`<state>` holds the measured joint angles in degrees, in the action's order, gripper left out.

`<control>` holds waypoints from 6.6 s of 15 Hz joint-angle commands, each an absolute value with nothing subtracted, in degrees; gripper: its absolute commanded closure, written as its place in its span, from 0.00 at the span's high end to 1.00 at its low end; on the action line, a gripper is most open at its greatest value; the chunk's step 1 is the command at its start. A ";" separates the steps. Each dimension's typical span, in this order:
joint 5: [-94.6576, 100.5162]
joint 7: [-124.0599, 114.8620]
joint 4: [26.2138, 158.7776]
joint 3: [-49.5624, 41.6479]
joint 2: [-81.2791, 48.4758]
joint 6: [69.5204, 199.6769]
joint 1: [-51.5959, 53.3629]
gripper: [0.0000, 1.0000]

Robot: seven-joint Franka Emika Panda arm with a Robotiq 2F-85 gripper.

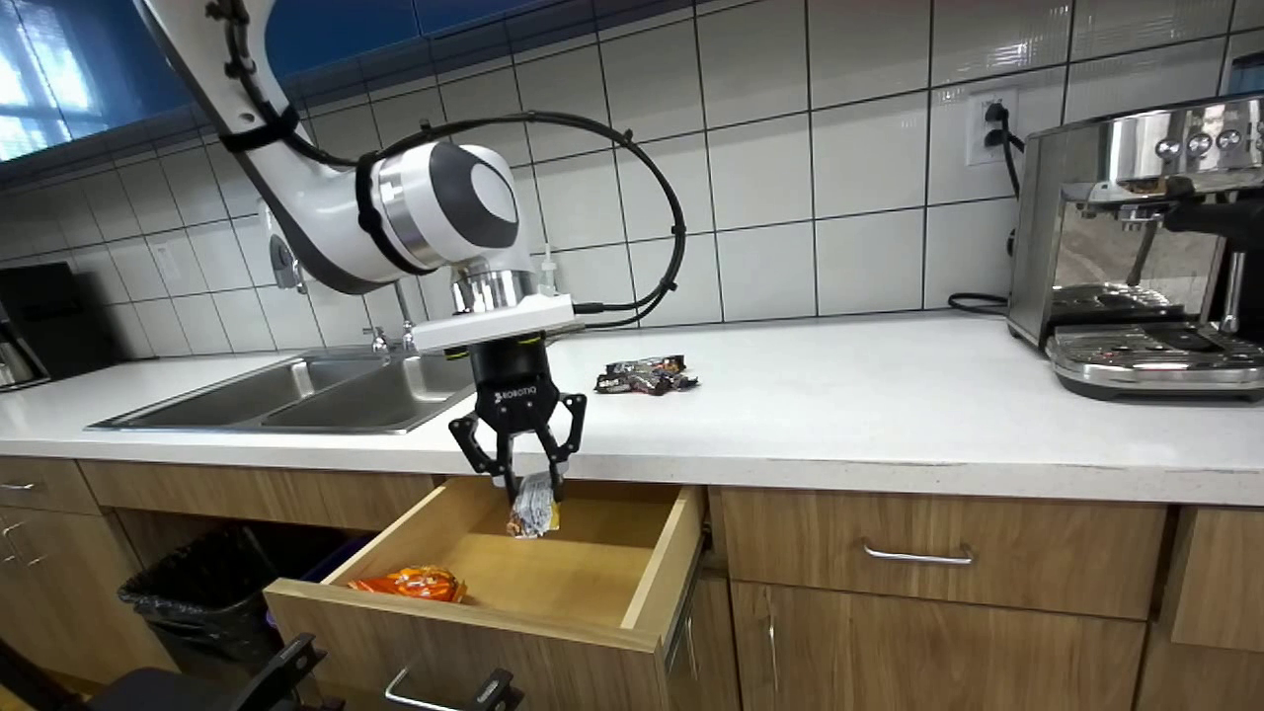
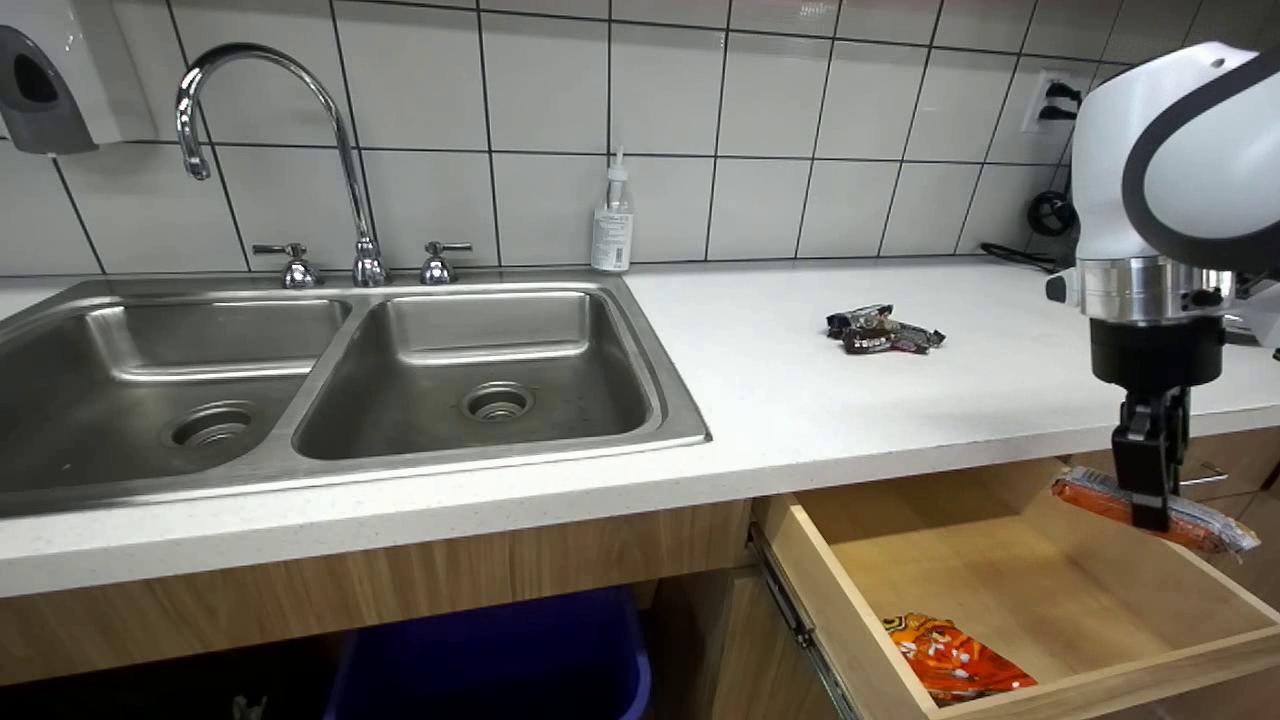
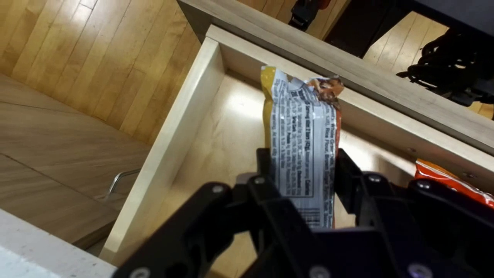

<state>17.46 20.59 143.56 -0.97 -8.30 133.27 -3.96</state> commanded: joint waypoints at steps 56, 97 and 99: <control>20.38 20.90 137.28 -5.02 -12.52 133.39 -4.71 1.00; 21.26 41.98 110.89 -0.83 -22.30 125.25 -3.45 1.00; 21.30 43.29 109.31 -0.60 -23.39 124.78 -3.29 1.00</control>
